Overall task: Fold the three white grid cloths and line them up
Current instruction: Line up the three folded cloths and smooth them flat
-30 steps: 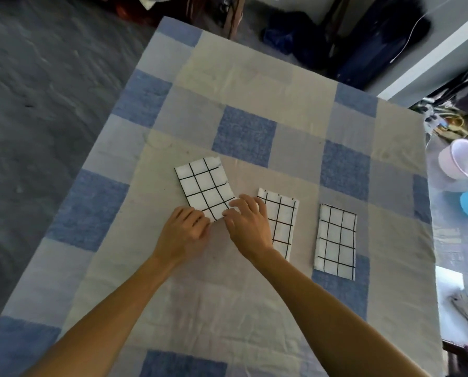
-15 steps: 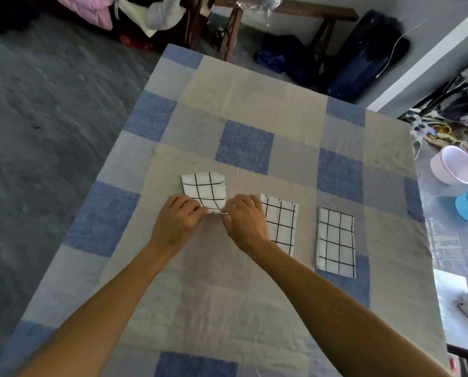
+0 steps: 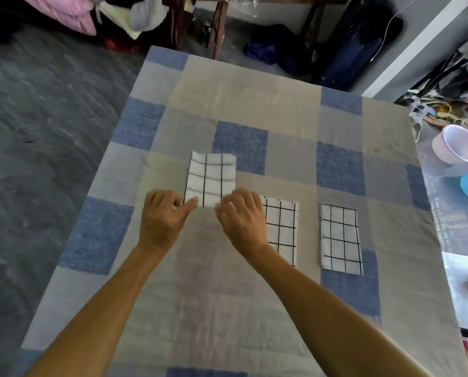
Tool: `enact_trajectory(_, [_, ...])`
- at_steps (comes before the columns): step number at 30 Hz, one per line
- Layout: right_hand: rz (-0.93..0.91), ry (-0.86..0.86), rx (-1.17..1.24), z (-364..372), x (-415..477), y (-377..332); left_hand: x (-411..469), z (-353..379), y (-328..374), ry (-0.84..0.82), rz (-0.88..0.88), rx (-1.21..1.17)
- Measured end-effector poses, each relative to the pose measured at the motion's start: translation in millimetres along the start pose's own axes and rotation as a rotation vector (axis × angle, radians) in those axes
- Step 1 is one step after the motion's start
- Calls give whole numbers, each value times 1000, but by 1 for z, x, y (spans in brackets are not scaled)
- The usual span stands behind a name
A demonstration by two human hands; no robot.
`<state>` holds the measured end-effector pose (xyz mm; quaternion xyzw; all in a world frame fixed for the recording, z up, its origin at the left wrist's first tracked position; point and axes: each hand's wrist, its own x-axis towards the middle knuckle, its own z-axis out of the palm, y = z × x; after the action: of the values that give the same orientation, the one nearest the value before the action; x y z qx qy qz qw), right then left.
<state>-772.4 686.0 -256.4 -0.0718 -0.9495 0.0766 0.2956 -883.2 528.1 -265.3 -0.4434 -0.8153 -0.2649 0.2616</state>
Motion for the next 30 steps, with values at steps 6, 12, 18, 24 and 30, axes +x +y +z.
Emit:
enact_trajectory(6, [77,-326,13,25,-62,-11,-81,7,1,-285,-44,-38])
enact_trajectory(12, [180,-429,68,21,-56,-24,-79,-1,-8,-266,-3,-30])
enact_trajectory(18, [183,-431,88,20,-65,-32,-93,-5,-8,-305,-7,-48])
enact_trajectory(24, [183,-486,84,18,-69,-36,-103,-13,0,-362,-40,-66])
enact_trajectory(30, [294,-558,127,15,-73,-43,-107,-15,-2,-415,-12,-4])
